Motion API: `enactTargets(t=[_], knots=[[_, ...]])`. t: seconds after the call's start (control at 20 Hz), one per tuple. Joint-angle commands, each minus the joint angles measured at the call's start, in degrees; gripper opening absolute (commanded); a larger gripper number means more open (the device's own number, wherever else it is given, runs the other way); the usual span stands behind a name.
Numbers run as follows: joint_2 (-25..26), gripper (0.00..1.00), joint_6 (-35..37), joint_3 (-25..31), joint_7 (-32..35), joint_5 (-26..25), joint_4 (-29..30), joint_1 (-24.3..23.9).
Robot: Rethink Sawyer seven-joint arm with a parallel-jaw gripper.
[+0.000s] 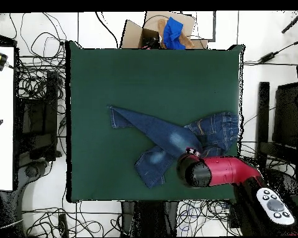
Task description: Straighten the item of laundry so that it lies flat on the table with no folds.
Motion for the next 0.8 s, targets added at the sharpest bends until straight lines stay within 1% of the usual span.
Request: enactTargets(t=[0.05,0.15,0.2,0.3,0.4,0.45,0.5,0.7,0.8], knots=[[-6.62,1.0,-0.05,-7.41,11.8,-2.22,0.43,2.27],[-9.0,1.0,-1.03,-8.57,12.05,-2.11,2.6,2.12],[-8.99,1.0,-2.16,-9.31,12.84,-2.37,3.0,2.38],[-6.58,1.0,-4.31,-10.54,14.73,-2.8,2.18,3.72],[-2.6,1.0,-6.61,-11.37,16.55,-2.83,0.37,5.64],[-0.99,1.0,-6.18,-11.89,17.3,-2.22,-0.62,7.0],[-0.56,1.0,-6.24,-12.13,17.4,-1.76,-0.42,7.46],[-3.67,1.0,-7.76,-14.05,17.58,-0.08,2.88,9.2],[-3.62,1.0,-7.71,-14.33,16.83,0.55,2.07,9.79]])
